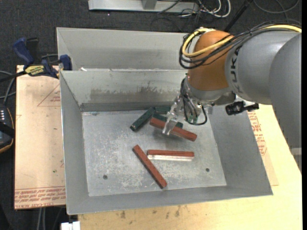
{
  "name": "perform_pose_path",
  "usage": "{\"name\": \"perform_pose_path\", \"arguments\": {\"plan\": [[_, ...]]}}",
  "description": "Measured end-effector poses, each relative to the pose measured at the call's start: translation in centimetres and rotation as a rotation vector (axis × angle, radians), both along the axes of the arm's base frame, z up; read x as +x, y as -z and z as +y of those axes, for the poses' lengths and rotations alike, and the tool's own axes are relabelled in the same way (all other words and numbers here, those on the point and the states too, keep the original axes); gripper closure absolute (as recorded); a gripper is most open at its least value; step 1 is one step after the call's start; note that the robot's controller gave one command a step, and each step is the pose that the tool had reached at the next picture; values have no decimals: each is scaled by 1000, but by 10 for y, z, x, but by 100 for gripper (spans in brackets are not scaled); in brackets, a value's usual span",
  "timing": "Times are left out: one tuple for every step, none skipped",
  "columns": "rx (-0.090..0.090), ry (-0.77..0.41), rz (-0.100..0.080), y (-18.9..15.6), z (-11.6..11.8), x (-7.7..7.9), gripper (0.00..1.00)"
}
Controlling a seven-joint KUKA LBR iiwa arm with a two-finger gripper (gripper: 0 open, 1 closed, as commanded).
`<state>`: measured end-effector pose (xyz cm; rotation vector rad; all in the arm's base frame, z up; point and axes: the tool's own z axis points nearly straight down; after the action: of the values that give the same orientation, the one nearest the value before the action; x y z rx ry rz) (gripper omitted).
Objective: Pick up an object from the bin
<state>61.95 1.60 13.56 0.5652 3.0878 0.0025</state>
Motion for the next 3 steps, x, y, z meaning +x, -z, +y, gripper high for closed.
{"name": "perform_pose_path", "arguments": {"plan": [[0,0,4,-11,0,-1,100],[0,-1,1,-25,0,0,100],[0,-1,-3,-31,0,1,100]]}}
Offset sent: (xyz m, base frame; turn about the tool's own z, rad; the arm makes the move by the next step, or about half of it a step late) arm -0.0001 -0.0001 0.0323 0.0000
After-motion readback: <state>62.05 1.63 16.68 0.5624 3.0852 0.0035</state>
